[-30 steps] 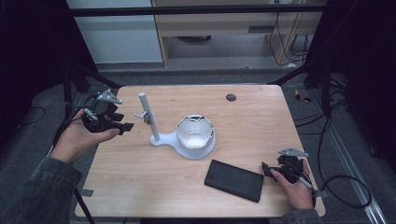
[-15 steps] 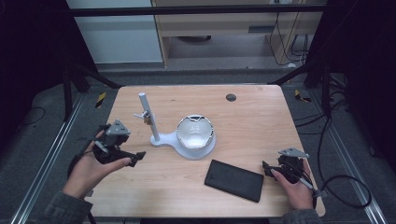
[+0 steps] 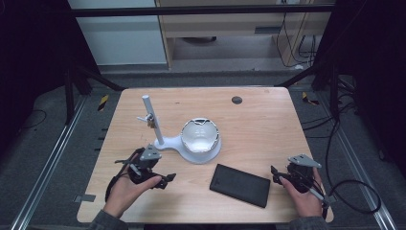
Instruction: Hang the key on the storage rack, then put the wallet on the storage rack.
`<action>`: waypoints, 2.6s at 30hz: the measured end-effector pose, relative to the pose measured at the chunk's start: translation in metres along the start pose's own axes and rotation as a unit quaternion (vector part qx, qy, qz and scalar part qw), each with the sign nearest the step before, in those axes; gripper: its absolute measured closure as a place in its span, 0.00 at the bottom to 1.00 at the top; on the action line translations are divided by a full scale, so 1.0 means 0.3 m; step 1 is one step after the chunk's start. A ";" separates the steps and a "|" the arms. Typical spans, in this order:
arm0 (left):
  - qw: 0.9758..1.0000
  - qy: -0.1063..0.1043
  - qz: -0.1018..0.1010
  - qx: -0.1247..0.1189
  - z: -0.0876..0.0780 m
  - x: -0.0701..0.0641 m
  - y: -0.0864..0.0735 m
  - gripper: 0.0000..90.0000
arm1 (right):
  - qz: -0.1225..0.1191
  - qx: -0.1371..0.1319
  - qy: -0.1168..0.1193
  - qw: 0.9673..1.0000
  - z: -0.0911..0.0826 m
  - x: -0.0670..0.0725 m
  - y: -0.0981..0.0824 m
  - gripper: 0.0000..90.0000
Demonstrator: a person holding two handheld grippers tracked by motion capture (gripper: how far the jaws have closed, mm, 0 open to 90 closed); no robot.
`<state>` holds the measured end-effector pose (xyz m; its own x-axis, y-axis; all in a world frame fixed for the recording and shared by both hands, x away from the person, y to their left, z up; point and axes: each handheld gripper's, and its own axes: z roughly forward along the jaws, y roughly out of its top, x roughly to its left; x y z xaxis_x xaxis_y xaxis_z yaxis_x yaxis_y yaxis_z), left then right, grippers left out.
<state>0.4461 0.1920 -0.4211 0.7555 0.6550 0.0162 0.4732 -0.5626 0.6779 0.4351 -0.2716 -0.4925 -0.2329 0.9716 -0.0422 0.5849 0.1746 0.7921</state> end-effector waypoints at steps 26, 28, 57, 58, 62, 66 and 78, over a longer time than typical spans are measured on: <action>0.993 -0.094 0.068 -0.007 0.294 -0.291 -0.001 0.22 | -0.055 -0.045 0.062 0.996 -0.040 0.086 0.035 0.34; 0.994 -0.091 0.062 -0.012 0.294 -0.293 -0.001 0.30 | -0.061 -0.045 0.064 0.995 -0.039 0.092 0.035 0.37; 0.995 -0.082 0.043 0.045 0.299 -0.267 0.023 0.99 | -0.057 -0.041 0.064 0.995 -0.037 0.079 0.034 0.36; 0.995 -0.081 0.044 0.047 0.300 -0.268 0.025 0.99 | -0.057 -0.042 0.064 0.995 -0.037 0.079 0.035 0.36; 0.994 -0.081 0.048 0.052 0.308 -0.269 0.027 0.99 | -0.057 -0.042 0.066 0.995 -0.037 0.079 0.035 0.36; 0.994 -0.082 0.050 0.055 0.314 -0.270 0.029 0.99 | -0.056 -0.043 0.067 0.995 -0.040 0.081 0.035 0.36; 0.994 -0.093 0.039 0.042 0.315 -0.255 0.036 0.99 | -0.069 -0.049 0.080 0.993 -0.049 0.102 0.039 0.34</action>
<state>0.4362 0.0881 -0.4844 0.8587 0.5071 -0.0743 0.4391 -0.6533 0.6168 0.4235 -0.2421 -0.4755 -0.4310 0.9001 -0.0635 0.4620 0.2806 0.8414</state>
